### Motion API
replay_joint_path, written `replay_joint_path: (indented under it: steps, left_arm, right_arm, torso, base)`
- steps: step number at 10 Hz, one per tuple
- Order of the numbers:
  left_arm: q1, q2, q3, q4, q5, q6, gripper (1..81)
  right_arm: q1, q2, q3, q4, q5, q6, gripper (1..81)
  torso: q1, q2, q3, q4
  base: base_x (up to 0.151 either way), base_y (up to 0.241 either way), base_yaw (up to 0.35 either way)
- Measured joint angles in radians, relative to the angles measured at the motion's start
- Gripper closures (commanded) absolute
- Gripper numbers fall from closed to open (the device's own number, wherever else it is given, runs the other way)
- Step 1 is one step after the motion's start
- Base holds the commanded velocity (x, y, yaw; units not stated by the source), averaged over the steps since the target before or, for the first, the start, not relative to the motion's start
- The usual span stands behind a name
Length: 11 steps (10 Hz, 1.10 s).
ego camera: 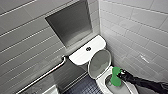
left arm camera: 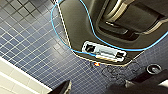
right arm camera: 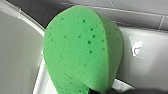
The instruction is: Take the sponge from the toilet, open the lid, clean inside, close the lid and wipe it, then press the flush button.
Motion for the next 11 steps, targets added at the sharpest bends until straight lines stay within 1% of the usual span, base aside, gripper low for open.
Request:
replay_joint_path:
  steps: [2, 4, 6, 7, 9, 10, 11]
  left_arm:
    - [0.0, 0.002, 0.0, 0.0, 0.0, 0.0, 1.0]
    - [0.0, 0.009, 0.0, 0.0, 0.0, 0.0, 1.0]
    - [0.0, 0.011, 0.0, 0.001, 0.0, 0.0, 1.0]
    - [0.0, 0.011, 0.0, 0.001, 0.0, 0.0, 1.0]
    - [0.001, 0.013, 0.0, 0.001, 0.0, 0.0, 1.0]
    - [0.001, 0.014, 0.0, 0.001, 0.0, 0.0, 1.0]
    - [0.001, 0.014, 0.0, 0.001, 0.0, 0.0, 1.0]
  right_arm:
    - [0.0, 0.006, -0.013, 0.0, -0.005, 0.0, 81.1]
    - [-0.005, -0.009, 0.006, 0.0, 0.012, 0.002, 81.1]
    - [-0.022, -0.068, 0.093, 0.0, 0.056, 0.004, 81.1]
    - [-0.037, -0.112, 0.163, 0.0, 0.077, 0.006, 81.1]
    - [-0.086, -0.175, 0.257, 0.003, 0.124, 0.011, 81.1]
    - [-0.107, -0.187, 0.268, 0.005, 0.141, 0.011, 81.1]
    - [-0.153, -0.203, 0.271, 0.02, 0.191, 0.011, 81.1]
  torso:
    - [0.0, 0.0, 0.0, 0.0]
    - [0.0, 0.0, 0.0, 0.0]
    - [0.0, 0.0, 0.0, 0.0]
    - [0.0, 0.0, 0.0, 0.0]
    - [0.0, 0.0, 0.0, 0.0]
    - [0.0, 0.0, 0.0, 0.0]
    - [0.0, 0.0, 0.0, 0.0]
  base:
    - [0.0, 0.0, 0.0]
    - [0.0, 0.0, 0.0]
    - [0.0, 0.0, 0.0]
    - [0.0, 0.0, 0.0]
    - [0.0, 0.0, 0.0]
    - [0.0, 0.0, 0.0]
    - [0.0, 0.0, 0.0]
